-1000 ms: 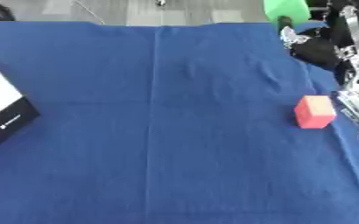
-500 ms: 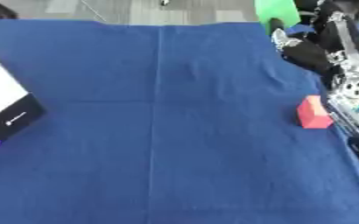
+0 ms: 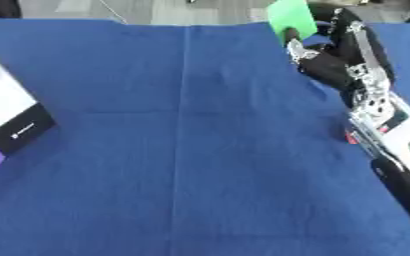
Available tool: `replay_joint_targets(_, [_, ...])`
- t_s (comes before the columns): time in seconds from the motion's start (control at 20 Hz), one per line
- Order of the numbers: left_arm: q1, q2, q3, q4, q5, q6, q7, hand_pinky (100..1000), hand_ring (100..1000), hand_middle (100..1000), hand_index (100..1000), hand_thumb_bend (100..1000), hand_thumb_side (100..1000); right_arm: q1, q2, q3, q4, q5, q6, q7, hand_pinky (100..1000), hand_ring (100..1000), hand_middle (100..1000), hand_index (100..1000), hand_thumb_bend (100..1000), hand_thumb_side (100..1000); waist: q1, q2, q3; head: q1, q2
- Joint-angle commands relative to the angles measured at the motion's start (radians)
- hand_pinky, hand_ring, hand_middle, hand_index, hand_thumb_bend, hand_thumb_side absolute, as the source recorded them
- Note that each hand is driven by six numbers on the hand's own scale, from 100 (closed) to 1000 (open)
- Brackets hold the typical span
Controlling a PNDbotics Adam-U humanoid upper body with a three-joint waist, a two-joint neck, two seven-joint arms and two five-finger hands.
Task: Pick up the objects with one hand, pass them to the other hand, and then place them into the box on the other side of the table.
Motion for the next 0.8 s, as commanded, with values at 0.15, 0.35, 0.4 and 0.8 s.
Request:
replay_joint_targets(0.15, [-0.056,0.028,-0.025,-0.015,0.017,-0.059,-0.054,883,637,615,740,100,592,-0.026,0.002,0.021,-0.013,0.016,0.012,0.013,583,758,513,559,100,100,0.004,-0.027,0.004,0.000,0.009])
replay_joint_targets(0.35, [-0.113,0.008,-0.056,-0.015,0.033,-0.088,-0.099,879,637,616,740,100,580,-0.040,0.020,0.044,-0.013,0.023,0.017,0.026,582,757,513,560,100,100,0.004,-0.033,0.007,0.004,0.017])
replay_joint_targets(0.4, [-0.130,0.001,-0.064,-0.015,0.038,-0.093,-0.109,878,638,616,740,100,575,-0.044,0.026,0.050,-0.013,0.028,0.019,0.030,581,757,513,560,100,100,0.005,-0.035,0.008,0.004,0.020])
replay_joint_targets(0.8, [-0.233,-0.058,-0.127,-0.015,0.059,-0.072,-0.180,877,640,623,744,100,579,-0.066,0.063,0.095,-0.013,0.062,0.026,0.039,580,755,513,560,100,100,0.009,-0.044,0.017,0.008,0.030])
